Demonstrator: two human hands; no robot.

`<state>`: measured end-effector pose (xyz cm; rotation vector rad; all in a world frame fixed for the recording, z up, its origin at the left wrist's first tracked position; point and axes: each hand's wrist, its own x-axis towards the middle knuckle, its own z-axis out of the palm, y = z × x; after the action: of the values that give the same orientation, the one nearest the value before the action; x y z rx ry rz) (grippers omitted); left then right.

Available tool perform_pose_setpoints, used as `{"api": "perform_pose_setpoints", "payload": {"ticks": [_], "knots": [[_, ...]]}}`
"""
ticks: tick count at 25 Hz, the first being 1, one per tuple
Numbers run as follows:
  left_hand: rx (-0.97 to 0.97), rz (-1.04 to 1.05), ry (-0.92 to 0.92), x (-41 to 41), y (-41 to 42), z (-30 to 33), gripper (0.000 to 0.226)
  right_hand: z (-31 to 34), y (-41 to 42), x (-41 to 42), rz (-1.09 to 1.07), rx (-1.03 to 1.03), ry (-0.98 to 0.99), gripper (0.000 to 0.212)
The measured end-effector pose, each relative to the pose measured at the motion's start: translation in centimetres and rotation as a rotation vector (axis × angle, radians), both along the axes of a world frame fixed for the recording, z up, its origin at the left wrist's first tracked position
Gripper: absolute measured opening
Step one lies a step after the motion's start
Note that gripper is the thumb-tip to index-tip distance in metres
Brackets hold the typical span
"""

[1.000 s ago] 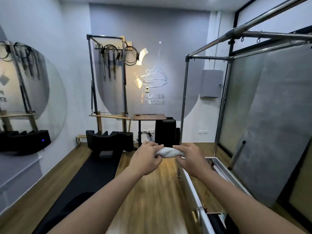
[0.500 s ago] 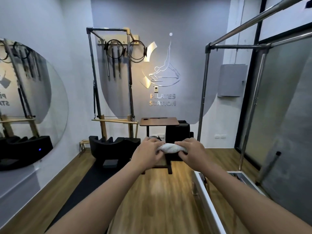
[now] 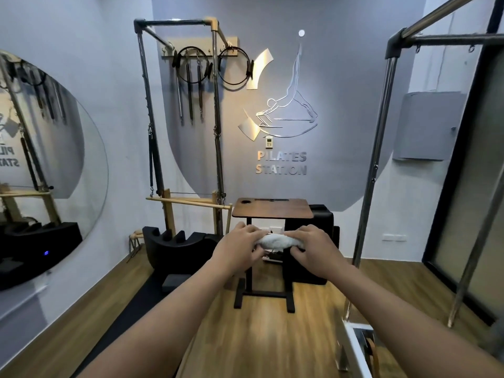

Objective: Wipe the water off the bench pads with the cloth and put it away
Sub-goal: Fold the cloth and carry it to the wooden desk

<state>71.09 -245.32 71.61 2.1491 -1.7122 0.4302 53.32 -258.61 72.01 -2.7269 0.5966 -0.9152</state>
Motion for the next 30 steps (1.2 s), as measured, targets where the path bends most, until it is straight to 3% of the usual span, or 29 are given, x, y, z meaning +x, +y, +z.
{"api": "perform_pose_setpoints", "payload": {"ticks": [6,12,20,30], "knots": [[0.037,0.064,0.012,13.1,-13.6,-0.3,0.051,-0.8,-13.7,13.2,0.034,0.019,0.004,0.040],[0.081,-0.021,0.034,24.4,-29.7,-2.8,0.051,-3.3,-28.2,23.6,-0.056,0.027,0.051,0.041],[0.144,-0.096,0.066,33.2,-49.4,-7.4,0.052,-7.3,-46.5,31.9,-0.185,0.072,0.097,0.041],[0.241,0.053,0.188,45.8,-69.3,-14.1,0.052,-15.3,-69.0,46.8,-0.050,0.156,0.156,0.042]]}}
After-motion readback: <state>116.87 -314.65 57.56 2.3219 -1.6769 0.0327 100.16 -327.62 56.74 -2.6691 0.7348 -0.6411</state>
